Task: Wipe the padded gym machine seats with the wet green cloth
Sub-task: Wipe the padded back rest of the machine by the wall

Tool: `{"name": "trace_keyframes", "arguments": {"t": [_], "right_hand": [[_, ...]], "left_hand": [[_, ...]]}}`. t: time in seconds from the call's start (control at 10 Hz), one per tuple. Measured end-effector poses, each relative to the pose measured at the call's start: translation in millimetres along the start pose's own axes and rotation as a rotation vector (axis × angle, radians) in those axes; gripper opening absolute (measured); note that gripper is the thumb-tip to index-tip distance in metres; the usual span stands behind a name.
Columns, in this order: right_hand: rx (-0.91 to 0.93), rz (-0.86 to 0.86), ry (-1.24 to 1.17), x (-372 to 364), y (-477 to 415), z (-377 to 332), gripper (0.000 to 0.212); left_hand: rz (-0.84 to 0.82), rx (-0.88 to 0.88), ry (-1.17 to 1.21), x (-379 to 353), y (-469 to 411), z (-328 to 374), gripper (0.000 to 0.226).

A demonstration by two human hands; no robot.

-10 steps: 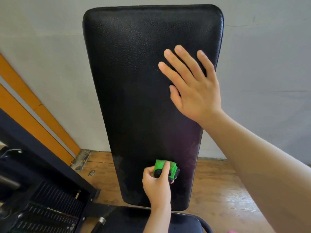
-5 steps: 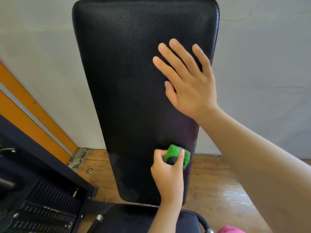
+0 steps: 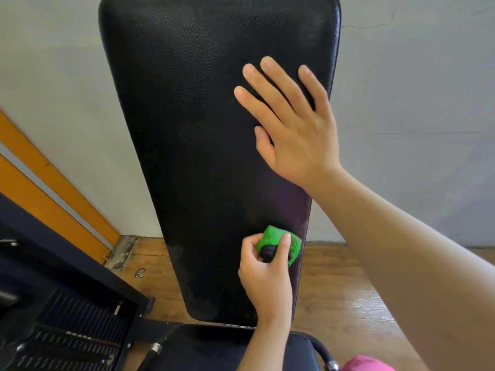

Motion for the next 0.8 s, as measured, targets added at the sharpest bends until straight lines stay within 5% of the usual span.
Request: {"name": "trace_keyframes", "arguments": {"t": [0.2, 0.4, 0.7, 0.8], "right_hand": [[-0.008, 0.006, -0.009, 0, 0, 1, 0.048], [-0.013, -0.009, -0.002, 0, 0, 2, 0.048], [-0.018, -0.038, -0.008, -3, 0, 2, 0.049], [-0.013, -0.074, -0.020, -2, 0, 2, 0.049]], "left_hand": [[-0.052, -0.134, -0.070, -19, -4, 32, 0.024], [0.066, -0.140, -0.351, -12, 8, 15, 0.031], [0.039, 0.028, -0.341, 6, 10, -17, 0.030], [0.005, -0.120, -0.362, 0, 2, 17, 0.028]]}}
Point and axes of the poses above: each hand's wrist, its own y-axis away from the middle knuckle, its own x-axis out of the back of the hand, z = x × y, the point moved 10 cm from there along -y, towards the middle knuckle, and after that the axes turned 7 degrees about -z, right-handed, at the moved point
